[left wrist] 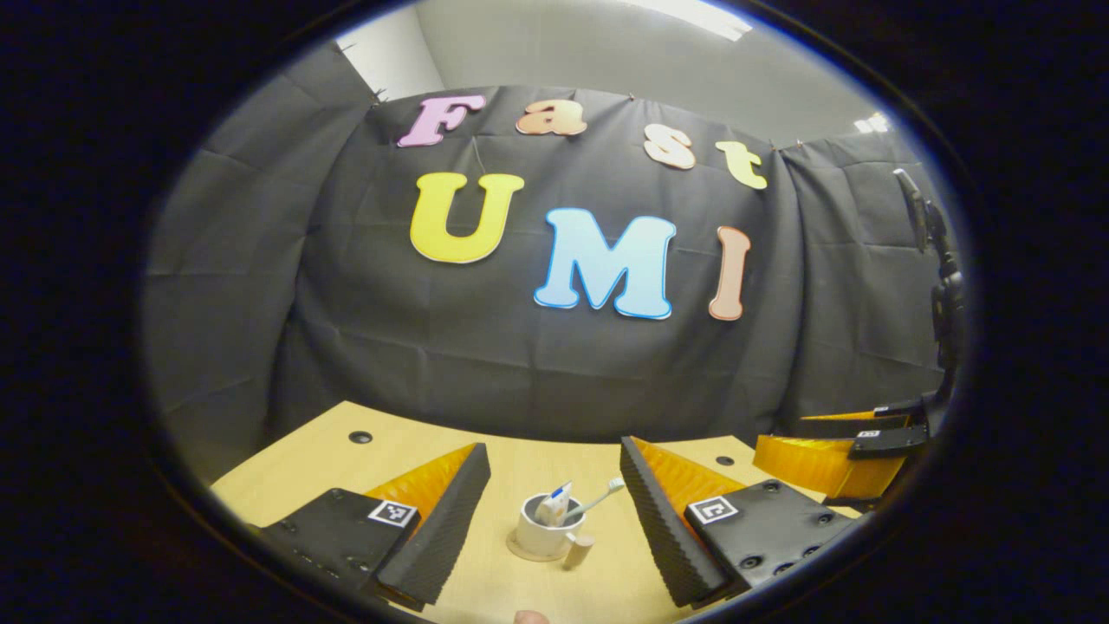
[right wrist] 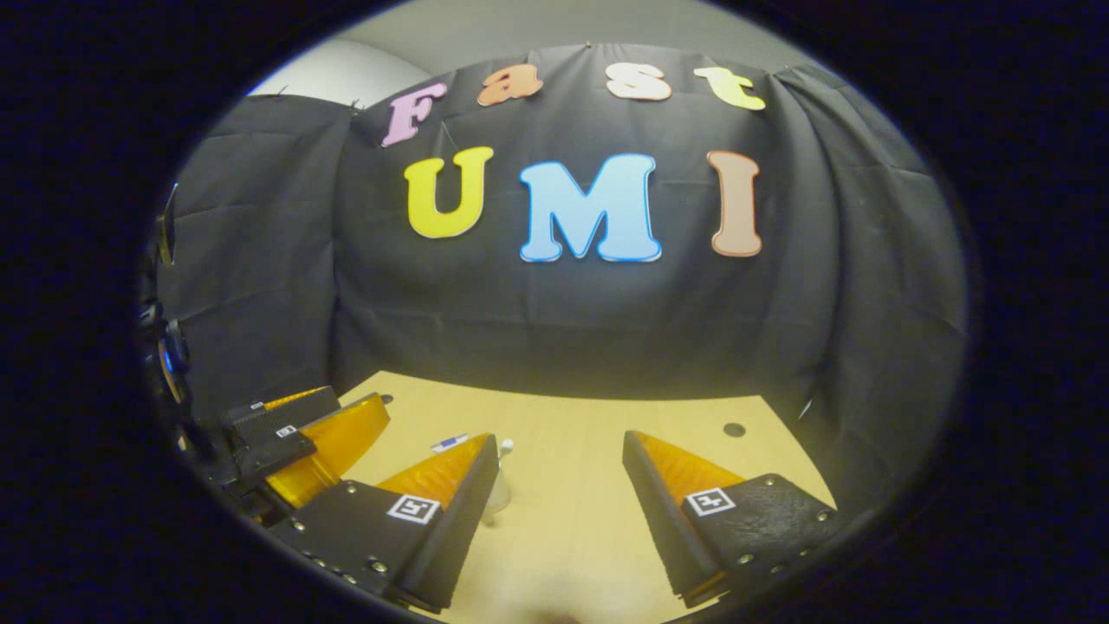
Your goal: Put the toothbrush and toothpaste on the desktop into the cup, then pick up the cup and place it on the coaster on the desktop.
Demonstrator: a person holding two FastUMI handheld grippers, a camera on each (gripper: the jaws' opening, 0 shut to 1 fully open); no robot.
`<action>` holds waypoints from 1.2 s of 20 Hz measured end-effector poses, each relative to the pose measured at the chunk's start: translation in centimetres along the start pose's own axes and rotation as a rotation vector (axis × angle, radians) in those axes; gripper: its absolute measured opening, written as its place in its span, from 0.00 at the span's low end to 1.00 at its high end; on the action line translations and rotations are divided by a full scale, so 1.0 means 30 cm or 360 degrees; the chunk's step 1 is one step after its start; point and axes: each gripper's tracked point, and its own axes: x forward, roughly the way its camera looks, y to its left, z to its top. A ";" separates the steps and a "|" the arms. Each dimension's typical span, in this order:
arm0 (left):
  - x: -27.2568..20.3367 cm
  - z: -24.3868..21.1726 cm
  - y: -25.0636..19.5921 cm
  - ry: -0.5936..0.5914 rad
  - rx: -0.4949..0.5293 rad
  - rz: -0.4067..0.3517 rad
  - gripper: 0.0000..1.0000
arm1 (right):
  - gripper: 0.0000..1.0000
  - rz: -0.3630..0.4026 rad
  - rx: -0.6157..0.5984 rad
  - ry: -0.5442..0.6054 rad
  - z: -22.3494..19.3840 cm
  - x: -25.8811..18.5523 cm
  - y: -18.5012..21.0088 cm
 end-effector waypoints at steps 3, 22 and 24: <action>-0.052 0.030 -0.011 -0.0063 0.0000 0.0049 0.99 | 0.88 -0.0027 -0.0055 -0.0206 0.069 -0.054 -0.024; -0.207 0.120 0.016 -0.0208 0.0082 0.0121 0.97 | 0.88 -0.0097 -0.0152 -0.0316 0.120 -0.125 -0.050; -0.205 0.121 0.024 -0.0204 0.0066 0.0113 0.97 | 0.88 -0.0106 -0.0159 -0.0308 0.122 -0.130 -0.050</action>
